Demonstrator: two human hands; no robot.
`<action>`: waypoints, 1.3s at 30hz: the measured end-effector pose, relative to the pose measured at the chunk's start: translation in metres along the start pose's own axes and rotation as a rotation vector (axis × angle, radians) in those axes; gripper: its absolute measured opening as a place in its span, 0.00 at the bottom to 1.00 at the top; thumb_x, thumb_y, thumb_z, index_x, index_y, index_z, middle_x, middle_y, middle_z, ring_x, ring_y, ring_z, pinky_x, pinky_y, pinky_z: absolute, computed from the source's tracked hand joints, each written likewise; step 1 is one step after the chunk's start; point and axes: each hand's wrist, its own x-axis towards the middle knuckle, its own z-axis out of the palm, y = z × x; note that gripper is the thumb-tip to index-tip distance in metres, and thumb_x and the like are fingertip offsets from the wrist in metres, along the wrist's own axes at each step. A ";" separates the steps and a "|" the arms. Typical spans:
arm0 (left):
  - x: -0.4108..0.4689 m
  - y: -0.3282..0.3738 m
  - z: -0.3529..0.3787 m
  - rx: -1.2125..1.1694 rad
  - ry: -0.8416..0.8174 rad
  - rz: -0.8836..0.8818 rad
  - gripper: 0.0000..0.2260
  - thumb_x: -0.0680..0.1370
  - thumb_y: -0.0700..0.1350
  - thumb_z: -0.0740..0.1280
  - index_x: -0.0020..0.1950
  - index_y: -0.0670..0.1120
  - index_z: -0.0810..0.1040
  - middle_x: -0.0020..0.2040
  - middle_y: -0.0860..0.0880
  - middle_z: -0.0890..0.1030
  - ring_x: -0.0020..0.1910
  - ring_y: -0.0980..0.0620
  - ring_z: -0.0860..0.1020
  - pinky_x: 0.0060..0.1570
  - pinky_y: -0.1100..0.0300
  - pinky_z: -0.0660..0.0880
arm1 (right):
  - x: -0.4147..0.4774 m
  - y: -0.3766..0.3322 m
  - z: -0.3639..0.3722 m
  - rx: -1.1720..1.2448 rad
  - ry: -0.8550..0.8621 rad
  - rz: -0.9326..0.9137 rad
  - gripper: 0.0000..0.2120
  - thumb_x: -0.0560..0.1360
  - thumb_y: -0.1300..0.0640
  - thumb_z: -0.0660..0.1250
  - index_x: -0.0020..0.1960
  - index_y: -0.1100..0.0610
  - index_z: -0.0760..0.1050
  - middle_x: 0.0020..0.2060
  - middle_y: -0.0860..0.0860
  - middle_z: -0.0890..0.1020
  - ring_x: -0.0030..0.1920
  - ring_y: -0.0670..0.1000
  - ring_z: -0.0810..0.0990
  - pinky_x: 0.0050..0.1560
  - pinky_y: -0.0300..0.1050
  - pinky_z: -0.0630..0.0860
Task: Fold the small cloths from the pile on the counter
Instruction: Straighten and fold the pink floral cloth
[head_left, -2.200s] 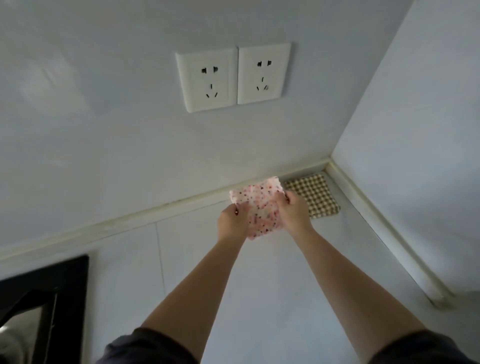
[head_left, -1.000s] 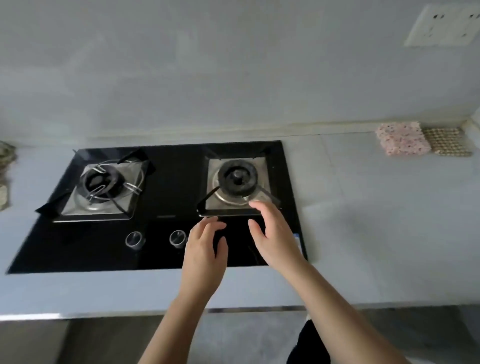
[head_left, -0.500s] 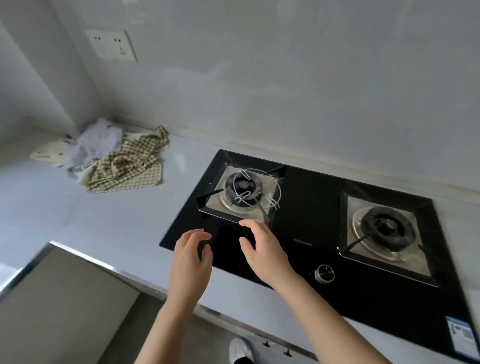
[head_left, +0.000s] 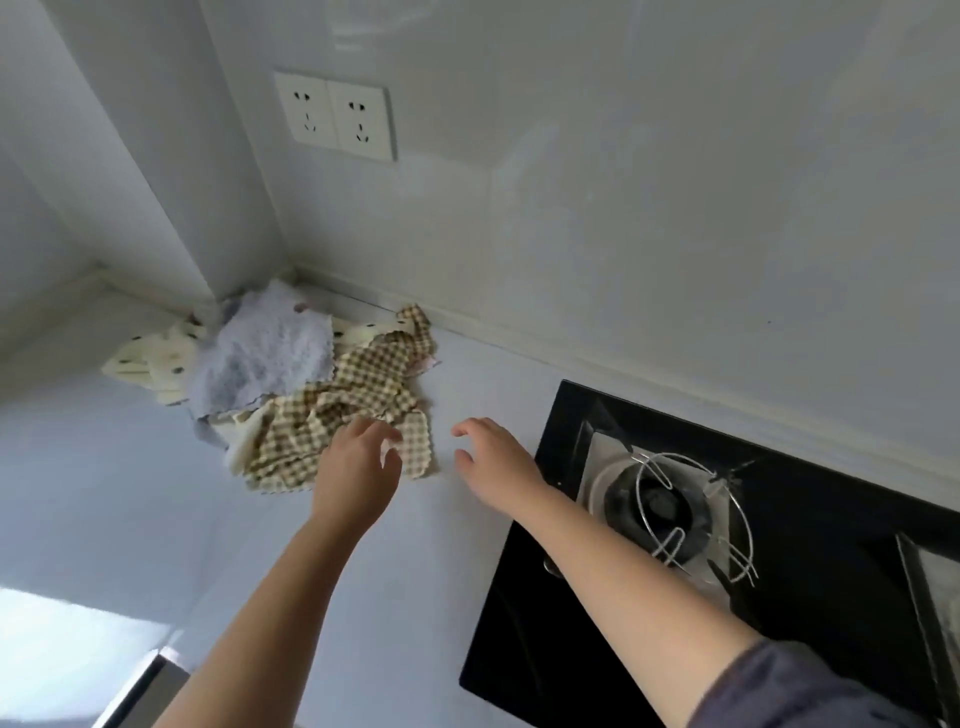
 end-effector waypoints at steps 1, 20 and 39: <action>0.028 -0.013 0.004 0.040 -0.036 0.045 0.07 0.72 0.36 0.69 0.48 0.44 0.81 0.50 0.46 0.80 0.51 0.41 0.77 0.49 0.49 0.73 | 0.025 -0.003 0.005 -0.021 0.011 0.029 0.17 0.81 0.57 0.57 0.69 0.55 0.69 0.67 0.50 0.72 0.65 0.52 0.72 0.61 0.49 0.72; 0.144 -0.133 0.070 0.314 -0.005 0.409 0.20 0.73 0.51 0.69 0.64 0.53 0.76 0.71 0.48 0.70 0.72 0.43 0.67 0.47 0.44 0.77 | 0.186 0.018 0.054 -0.429 0.471 0.244 0.06 0.78 0.62 0.62 0.54 0.55 0.74 0.54 0.51 0.76 0.51 0.57 0.79 0.45 0.48 0.70; 0.066 -0.137 0.064 0.335 0.119 0.500 0.21 0.75 0.56 0.58 0.66 0.52 0.73 0.75 0.46 0.63 0.75 0.46 0.57 0.71 0.39 0.54 | -0.006 0.009 0.074 -0.341 0.729 0.162 0.08 0.79 0.61 0.59 0.50 0.61 0.76 0.54 0.56 0.74 0.50 0.56 0.75 0.50 0.49 0.73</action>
